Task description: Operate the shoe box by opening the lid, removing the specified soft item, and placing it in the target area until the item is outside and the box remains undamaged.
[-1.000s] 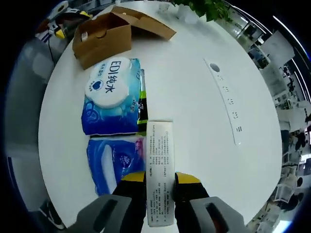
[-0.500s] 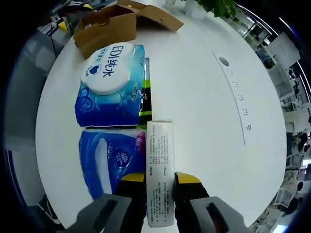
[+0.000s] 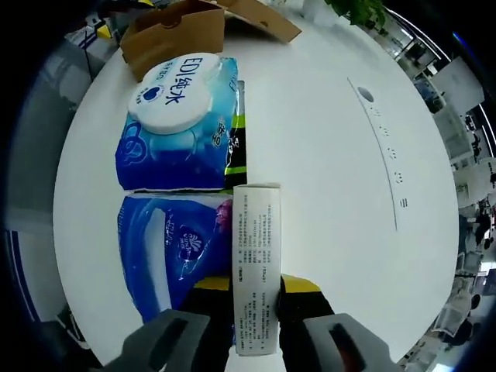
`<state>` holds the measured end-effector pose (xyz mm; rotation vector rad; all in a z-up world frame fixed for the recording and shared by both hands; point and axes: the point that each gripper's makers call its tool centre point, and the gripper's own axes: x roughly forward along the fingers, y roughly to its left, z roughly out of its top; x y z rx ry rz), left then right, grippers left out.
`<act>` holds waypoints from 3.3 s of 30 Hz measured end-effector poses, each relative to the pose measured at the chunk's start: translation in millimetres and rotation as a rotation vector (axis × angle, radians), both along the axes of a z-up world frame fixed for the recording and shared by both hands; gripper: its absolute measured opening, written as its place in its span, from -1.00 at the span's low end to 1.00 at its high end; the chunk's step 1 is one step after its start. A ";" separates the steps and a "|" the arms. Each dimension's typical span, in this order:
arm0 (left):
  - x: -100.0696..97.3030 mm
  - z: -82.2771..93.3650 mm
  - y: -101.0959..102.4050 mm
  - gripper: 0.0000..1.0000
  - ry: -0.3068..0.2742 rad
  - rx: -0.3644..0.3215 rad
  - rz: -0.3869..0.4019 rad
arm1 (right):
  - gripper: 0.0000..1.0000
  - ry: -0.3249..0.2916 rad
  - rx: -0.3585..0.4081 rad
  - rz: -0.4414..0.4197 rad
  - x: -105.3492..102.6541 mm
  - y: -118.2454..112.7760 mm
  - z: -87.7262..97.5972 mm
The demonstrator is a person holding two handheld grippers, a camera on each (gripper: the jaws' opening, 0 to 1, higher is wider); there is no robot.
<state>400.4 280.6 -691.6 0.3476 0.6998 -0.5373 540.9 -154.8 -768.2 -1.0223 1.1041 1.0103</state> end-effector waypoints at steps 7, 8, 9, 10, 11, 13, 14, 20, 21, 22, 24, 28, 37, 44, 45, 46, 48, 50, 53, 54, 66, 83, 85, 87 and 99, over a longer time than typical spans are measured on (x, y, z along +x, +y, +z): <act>-0.9 -0.5 0.0 0.36 0.005 -0.003 0.003 | -0.56 -0.017 -0.023 -0.001 -4.0 -4.1 4.6; -0.8 -1.1 0.5 0.36 0.008 -0.007 0.006 | -0.55 -0.026 -0.024 -0.009 -3.3 -6.1 7.5; -0.7 -1.6 0.8 0.36 0.009 -0.005 0.006 | -0.51 -0.037 -0.023 -0.017 -1.9 -7.1 9.9; -1.0 -1.5 0.6 0.36 0.009 -0.004 0.005 | -0.48 -0.048 -0.019 -0.030 -0.8 -8.1 13.6; -1.1 -1.5 0.0 0.36 0.010 -0.005 0.004 | -0.47 -0.056 -0.014 -0.038 -0.2 -8.7 16.2; -1.5 -1.6 -2.5 0.36 0.010 -0.006 -0.003 | -0.46 -0.075 -0.010 -0.044 0.0 -9.4 24.3; -1.8 -1.7 -3.6 0.36 0.009 -0.005 -0.007 | -0.44 -0.083 -0.012 -0.052 0.2 -11.3 26.7; -3.8 -1.7 -8.8 0.36 0.012 -0.010 -0.025 | -0.45 -0.117 0.028 -0.140 -1.8 -22.0 39.9; -3.8 -0.7 -10.0 0.36 0.009 -0.013 -0.027 | -0.45 -0.123 0.041 -0.166 -4.5 -22.8 44.4; -3.4 -0.3 -10.7 0.36 0.007 -0.016 -0.028 | -0.45 -0.125 0.045 -0.173 -5.2 -23.2 45.6; -3.3 0.5 -12.5 0.35 0.007 -0.023 -0.030 | -0.44 -0.135 0.066 -0.224 -8.2 -24.9 50.6; -4.5 1.7 -15.5 0.36 0.008 -0.031 -0.037 | -0.44 -0.186 0.165 -0.386 -13.7 -20.0 61.8; -3.5 7.0 -21.6 0.35 -0.001 -0.067 -0.040 | -0.34 -0.253 0.321 -0.551 -42.3 -3.1 74.8; -6.9 13.5 -35.0 0.35 -0.007 -0.106 -0.066 | -0.18 -0.303 0.423 -0.638 -60.3 13.2 87.8; -7.2 14.1 -36.2 0.35 -0.008 -0.109 -0.069 | -0.18 -0.313 0.455 -0.654 -63.3 19.5 91.2; -7.4 14.7 -37.0 0.35 -0.009 -0.112 -0.071 | -0.18 -0.315 0.472 -0.661 -66.1 23.4 92.7; -7.4 16.6 -39.5 0.35 -0.009 -0.127 -0.072 | -0.17 -0.338 0.493 -0.682 -73.3 30.1 94.0; -6.5 18.7 -42.4 0.35 -0.006 -0.154 -0.070 | -0.14 -0.324 0.522 -0.697 -82.0 40.3 90.3; -5.3 20.9 -43.2 0.35 -0.011 -0.168 -0.067 | -0.13 -0.332 0.569 -0.739 -90.1 51.7 87.7; -5.6 22.1 -43.8 0.34 -0.013 -0.173 -0.068 | -0.13 -0.332 0.582 -0.750 -92.3 54.8 87.4; -5.2 29.2 -45.3 0.33 -0.023 -0.213 -0.062 | -0.11 -0.360 0.684 -0.862 -122.5 86.0 91.6; -11.7 37.9 -66.1 0.32 0.013 -0.318 -0.048 | -0.01 -0.361 0.753 -0.912 -167.7 133.3 93.2; -12.5 38.8 -62.8 0.31 0.008 -0.302 -0.062 | -0.01 -0.365 0.767 -0.942 -166.0 131.8 94.5; -11.5 40.5 -55.2 0.28 0.004 -0.294 -0.057 | 0.00 -0.364 0.763 -0.941 -168.3 134.7 94.4; 1.9 49.7 2.5 0.27 -0.023 -0.225 -0.060 | 0.01 -0.389 0.840 -0.968 -182.0 164.5 105.6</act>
